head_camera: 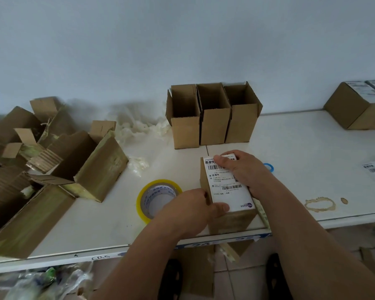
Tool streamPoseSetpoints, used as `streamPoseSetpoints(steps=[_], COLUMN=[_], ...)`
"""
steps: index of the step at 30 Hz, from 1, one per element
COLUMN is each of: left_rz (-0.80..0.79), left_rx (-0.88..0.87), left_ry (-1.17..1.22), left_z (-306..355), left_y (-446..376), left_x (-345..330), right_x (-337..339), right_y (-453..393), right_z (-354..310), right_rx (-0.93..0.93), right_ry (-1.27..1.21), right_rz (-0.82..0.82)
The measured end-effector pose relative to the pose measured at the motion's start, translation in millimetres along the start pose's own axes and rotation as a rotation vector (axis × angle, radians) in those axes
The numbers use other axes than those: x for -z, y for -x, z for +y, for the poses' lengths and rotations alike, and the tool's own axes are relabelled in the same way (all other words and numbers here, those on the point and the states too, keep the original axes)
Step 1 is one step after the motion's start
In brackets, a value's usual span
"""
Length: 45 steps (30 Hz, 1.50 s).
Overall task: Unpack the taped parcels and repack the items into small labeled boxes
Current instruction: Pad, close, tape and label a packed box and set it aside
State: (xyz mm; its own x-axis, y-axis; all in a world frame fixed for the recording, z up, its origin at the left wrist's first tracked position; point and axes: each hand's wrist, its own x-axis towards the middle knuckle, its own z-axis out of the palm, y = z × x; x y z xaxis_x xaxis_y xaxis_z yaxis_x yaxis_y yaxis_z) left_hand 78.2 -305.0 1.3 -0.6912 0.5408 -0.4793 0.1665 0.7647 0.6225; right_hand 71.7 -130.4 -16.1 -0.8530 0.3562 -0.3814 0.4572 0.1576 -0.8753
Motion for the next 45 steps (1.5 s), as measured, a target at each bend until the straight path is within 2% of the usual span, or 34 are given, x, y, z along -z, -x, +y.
streamPoseSetpoints(steps=[4, 6, 8, 11, 15, 18, 24, 30, 36, 41, 45], left_rz=[0.003, 0.023, 0.042, 0.065, 0.064, 0.018, 0.024, 0.039, 0.033, 0.015, 0.024], left_rx=[0.008, 0.0, -0.003, 0.009, 0.051, 0.037, 0.068, 0.088, 0.097, 0.099, 0.109], left_ry=[0.039, 0.074, 0.128, 0.147, 0.124, 0.177, 0.24, 0.35, 0.339, 0.386, 0.402], left_z=[0.1, -0.7, -2.9, -3.0, 1.5, 0.6, 3.0, -1.2, -5.7, -6.1, -6.3], left_y=[-1.0, -0.2, -0.5, -2.9, -3.3, -6.4, -6.9, -7.2, -10.1, -10.5, -10.5], left_x=[0.4, 1.9, 3.0, 2.3, -2.0, -6.3, -7.5, -8.0, -9.5, -8.0, -7.9], right_x=[1.2, -1.4, -5.8, -14.6, -17.4, -15.8, -15.0, -3.0, 1.2, 2.1, 5.1], right_y=[1.6, 0.4, -4.3, -7.3, -12.7, -12.5, -11.4, 5.3, 18.5, 18.9, 27.1], right_z=[0.2, 0.6, -2.1, -12.3, -12.7, -8.7, -7.1, 0.2, 26.4, 20.2, 21.3], right_rx=[0.02, 0.151, 0.308, 0.38, 0.334, 0.332, 0.341, 0.265, 0.127, 0.126, 0.063], right_ry=[0.109, 0.321, 0.645, 0.931, 0.985, 0.98, 0.923, 0.672, 0.398, 0.404, 0.296], right_rz=[0.021, 0.098, 0.152, 0.045, -0.005, 0.009, 0.008, 0.07, 0.025, 0.013, 0.017])
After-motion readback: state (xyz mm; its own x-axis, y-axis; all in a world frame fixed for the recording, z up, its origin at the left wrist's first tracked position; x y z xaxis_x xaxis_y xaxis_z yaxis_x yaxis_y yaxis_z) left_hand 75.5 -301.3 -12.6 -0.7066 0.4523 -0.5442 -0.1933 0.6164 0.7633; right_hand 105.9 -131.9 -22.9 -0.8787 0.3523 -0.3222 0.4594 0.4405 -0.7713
